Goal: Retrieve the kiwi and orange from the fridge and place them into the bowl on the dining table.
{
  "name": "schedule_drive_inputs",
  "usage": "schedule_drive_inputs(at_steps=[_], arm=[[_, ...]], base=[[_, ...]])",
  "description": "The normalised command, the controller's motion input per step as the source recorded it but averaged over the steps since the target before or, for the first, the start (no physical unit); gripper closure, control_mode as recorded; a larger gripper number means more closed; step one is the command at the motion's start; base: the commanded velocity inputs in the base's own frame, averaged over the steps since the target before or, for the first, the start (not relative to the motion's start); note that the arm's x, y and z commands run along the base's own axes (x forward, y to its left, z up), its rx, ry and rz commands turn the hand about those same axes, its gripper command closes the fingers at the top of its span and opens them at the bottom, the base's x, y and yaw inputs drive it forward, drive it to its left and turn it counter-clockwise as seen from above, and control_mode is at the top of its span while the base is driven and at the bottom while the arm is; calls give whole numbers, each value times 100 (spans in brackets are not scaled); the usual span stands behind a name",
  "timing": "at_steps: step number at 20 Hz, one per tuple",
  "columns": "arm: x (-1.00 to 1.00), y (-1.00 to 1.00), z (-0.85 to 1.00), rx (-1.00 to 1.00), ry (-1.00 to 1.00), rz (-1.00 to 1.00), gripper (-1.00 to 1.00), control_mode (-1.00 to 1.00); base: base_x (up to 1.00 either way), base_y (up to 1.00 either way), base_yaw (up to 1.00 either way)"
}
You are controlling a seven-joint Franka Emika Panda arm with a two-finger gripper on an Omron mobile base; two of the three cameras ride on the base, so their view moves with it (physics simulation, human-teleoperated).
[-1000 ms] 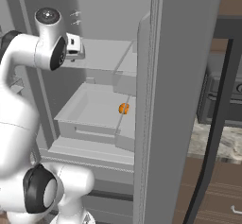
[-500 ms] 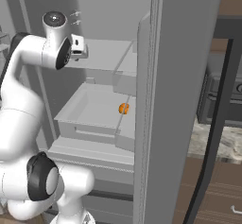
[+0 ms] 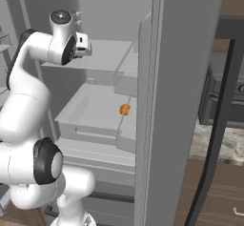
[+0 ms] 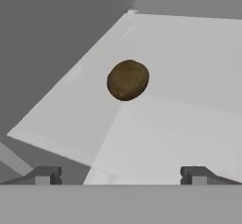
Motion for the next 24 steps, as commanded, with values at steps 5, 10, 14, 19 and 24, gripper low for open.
schedule_drive_inputs(at_steps=[5, 10, 14, 19, 24], arm=[[18, 22, 0, 0, 0, 0, -100, -100], [22, 17, 0, 0, 0, 0, -100, -100], [15, 1, -1, 0, 0, 0, -100, -100], [5, 0, -4, 0, 0, 0, -100, -100], [1, 0, -16, 0, 0, 0, -100, -100]], base=[[0, 0, 0], [0, 0, 0], [0, 0, 0], [0, 0, 0], [0, 0, 0]])
